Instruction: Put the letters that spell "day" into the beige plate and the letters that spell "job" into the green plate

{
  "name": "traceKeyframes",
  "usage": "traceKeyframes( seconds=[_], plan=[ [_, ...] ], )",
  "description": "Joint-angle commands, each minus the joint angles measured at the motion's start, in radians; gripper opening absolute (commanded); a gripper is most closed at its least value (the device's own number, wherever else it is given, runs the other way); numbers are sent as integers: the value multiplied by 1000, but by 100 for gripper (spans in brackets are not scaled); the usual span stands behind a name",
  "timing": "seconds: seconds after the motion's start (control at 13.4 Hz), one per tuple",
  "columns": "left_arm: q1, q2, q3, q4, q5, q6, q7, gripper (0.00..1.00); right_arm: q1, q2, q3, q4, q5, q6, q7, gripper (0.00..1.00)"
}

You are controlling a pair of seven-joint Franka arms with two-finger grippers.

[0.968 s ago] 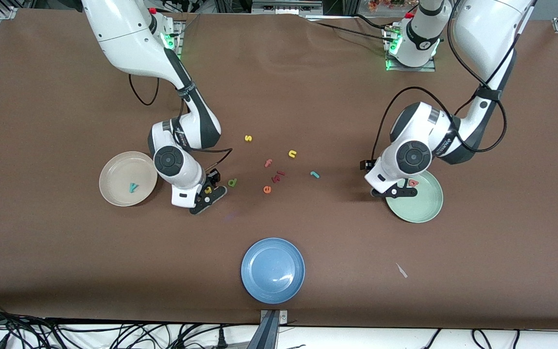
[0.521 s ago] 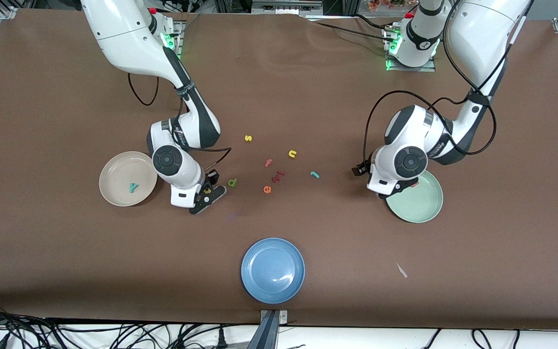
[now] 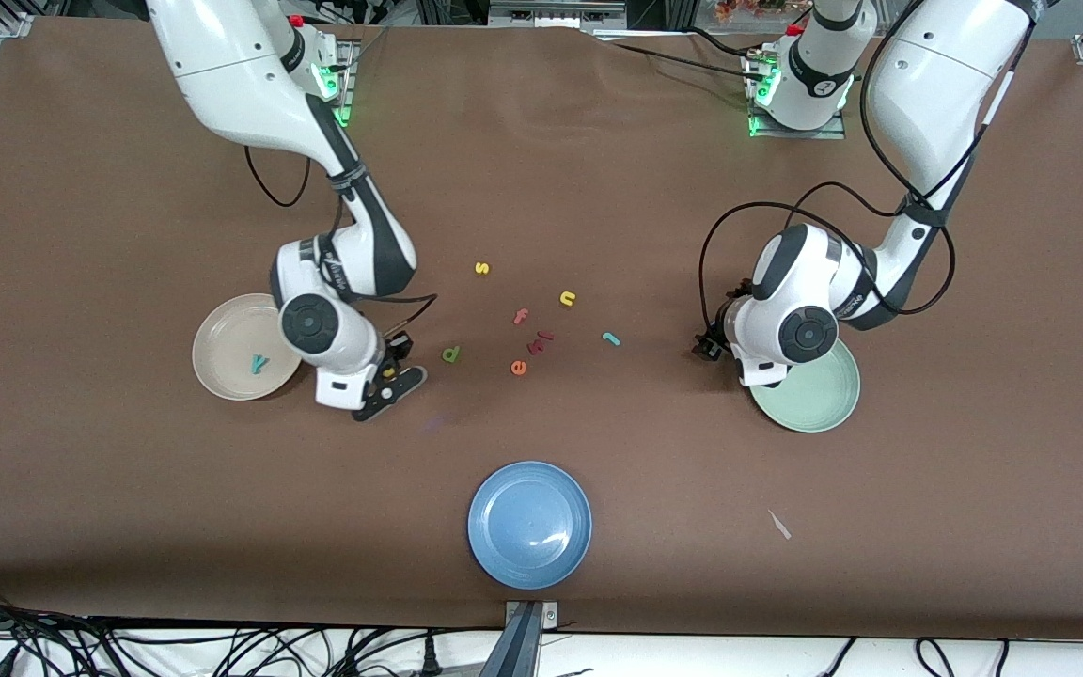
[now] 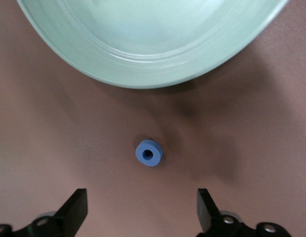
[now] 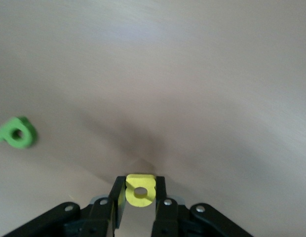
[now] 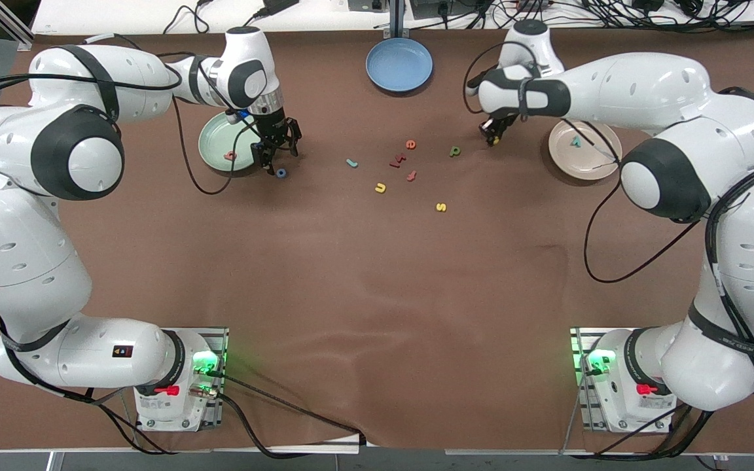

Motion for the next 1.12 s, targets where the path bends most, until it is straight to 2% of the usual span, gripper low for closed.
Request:
traceKeyframes(
  seconds=[0.0,0.07,0.15,0.37,0.52,0.6,0.67,0.74,0.82,0.89,0.97,1.04],
  plan=[
    [-35,-48,-2,-139,70,177,-148,95,-105,-44,8,20,12,-124,-77,5],
    [-47,-62,-2,-205,150,283,-221,95,-128,-60,8,14,12,-149,-81,5],
    [-46,-69,-6,-222,210,298,-271,95,-137,-69,1,5,12,-160,-81,5],
    [-37,-85,-5,-232,235,296,-283,93,-138,-86,-48,-24,12,-210,-83,5],
    [29,-91,-17,-235,235,301,-270,93,-138,-84,-71,-29,12,-244,-83,6],
    [35,-92,-37,-236,237,301,-270,93,-141,-80,-82,-29,11,-250,-83,7],
    [34,-103,-42,-241,237,307,-280,89,-159,-72,-87,-29,11,-250,-84,13],
    [29,-111,-43,-239,234,309,-315,90,-170,-64,-87,-29,9,-250,-84,14],
    [31,-122,-52,-238,234,315,-355,100,-174,-63,-88,-26,9,-250,-84,17],
    [31,-129,-54,-242,234,344,-419,100,-186,-63,-88,-23,0,-249,-84,26],
    [35,-138,-55,-259,235,374,-444,100,-197,-57,-88,-17,0,-249,-84,67],
    [31,-148,-55,-284,235,397,-446,95,-200,-52,-88,-12,2,-246,-86,100]
  ],
)
